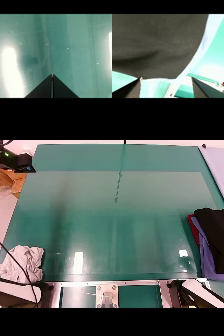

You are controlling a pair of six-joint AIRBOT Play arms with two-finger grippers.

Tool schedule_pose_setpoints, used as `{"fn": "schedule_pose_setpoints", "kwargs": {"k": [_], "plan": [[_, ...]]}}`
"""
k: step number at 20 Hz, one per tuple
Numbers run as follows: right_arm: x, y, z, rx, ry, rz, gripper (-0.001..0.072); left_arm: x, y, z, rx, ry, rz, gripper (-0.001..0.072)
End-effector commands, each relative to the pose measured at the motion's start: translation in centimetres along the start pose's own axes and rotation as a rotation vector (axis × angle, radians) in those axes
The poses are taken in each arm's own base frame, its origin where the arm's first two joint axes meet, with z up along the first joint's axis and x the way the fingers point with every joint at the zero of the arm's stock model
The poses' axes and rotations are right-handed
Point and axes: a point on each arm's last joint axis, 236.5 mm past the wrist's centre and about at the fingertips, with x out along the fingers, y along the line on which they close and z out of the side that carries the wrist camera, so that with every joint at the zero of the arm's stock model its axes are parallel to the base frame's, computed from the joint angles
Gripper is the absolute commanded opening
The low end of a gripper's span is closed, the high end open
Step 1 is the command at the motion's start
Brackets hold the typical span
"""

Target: Fold the shirts.

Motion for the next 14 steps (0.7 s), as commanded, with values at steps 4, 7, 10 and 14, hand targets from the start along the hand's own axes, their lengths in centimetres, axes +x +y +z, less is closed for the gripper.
{"fn": "schedule_pose_setpoints", "kwargs": {"k": [4, 7, 10, 14], "plan": [[-8.4, 16.3, 0.6, -0.236, -0.163, 0.507, 0.0016, -0.1, -1.5, 0.5, -0.007, -0.02, -0.065, 0.0026], [-10.4, 24.1, -5.0, -0.507, -0.182, 0.61, 0.0015, -0.1, -2.8, -1.6, -0.057, 0.067, -0.11, 0.0025], [-9.3, 28.2, -14.2, -0.815, -0.119, 0.63, 0.0014, -0.1, -4.7, -5.1, -0.087, 0.115, -0.127, 0.0024], [-3.6, 27.1, -25.1, -1.104, 0.011, 0.567, 0.0014, 0.5, -8.6, -15.1, -0.106, 0.181, -0.142, 0.0024]]}}
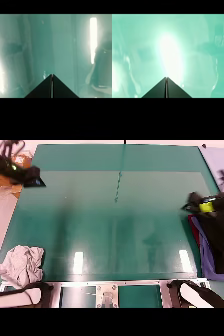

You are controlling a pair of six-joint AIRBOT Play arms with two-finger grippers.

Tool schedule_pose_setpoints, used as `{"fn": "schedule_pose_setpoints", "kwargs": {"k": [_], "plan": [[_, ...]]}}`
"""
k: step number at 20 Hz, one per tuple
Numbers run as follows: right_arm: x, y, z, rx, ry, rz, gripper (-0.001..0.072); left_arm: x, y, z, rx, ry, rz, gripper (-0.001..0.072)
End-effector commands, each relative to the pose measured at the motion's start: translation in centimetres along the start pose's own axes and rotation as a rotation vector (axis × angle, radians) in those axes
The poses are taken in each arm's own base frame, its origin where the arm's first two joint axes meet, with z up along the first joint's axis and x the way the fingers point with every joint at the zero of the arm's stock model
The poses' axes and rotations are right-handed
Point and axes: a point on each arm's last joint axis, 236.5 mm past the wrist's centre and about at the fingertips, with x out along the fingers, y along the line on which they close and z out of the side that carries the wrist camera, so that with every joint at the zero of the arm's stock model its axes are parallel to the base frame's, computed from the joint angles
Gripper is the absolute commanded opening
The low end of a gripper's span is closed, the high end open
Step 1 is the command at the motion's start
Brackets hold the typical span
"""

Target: Fold the shirts.

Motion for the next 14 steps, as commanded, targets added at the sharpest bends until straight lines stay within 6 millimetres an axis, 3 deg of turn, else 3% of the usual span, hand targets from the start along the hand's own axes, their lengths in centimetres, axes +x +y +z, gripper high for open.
{"fn": "schedule_pose_setpoints", "kwargs": {"k": [1, 2, 4, 6, 14], "plan": [[4.6, 4.2, -7.5, -0.211, 0.146, 0.033, 0.0015, 2.0, -1.7, -8.5, -0.031, 0.039, -0.006, 0.0024], [5.5, 4.5, -9.1, -0.243, 0.176, 0.036, 0.0014, 2.2, -1.7, -10.8, -0.05, 0.033, 0.004, 0.0024], [6.4, 5.6, -10.2, -0.29, 0.18, 0.049, 0.0014, 2.1, -1.5, -14.1, -0.063, 0.03, 0.026, 0.0025], [6.6, 6.5, -11.0, -0.314, 0.193, 0.067, 0.0015, 1.6, -0.8, -15.8, -0.051, 0.029, 0.071, 0.0027], [6.6, 6.9, -11.4, -0.328, 0.199, 0.07, 0.0015, 1.5, -1.0, -16.4, -0.049, 0.049, 0.067, 0.0027]]}}
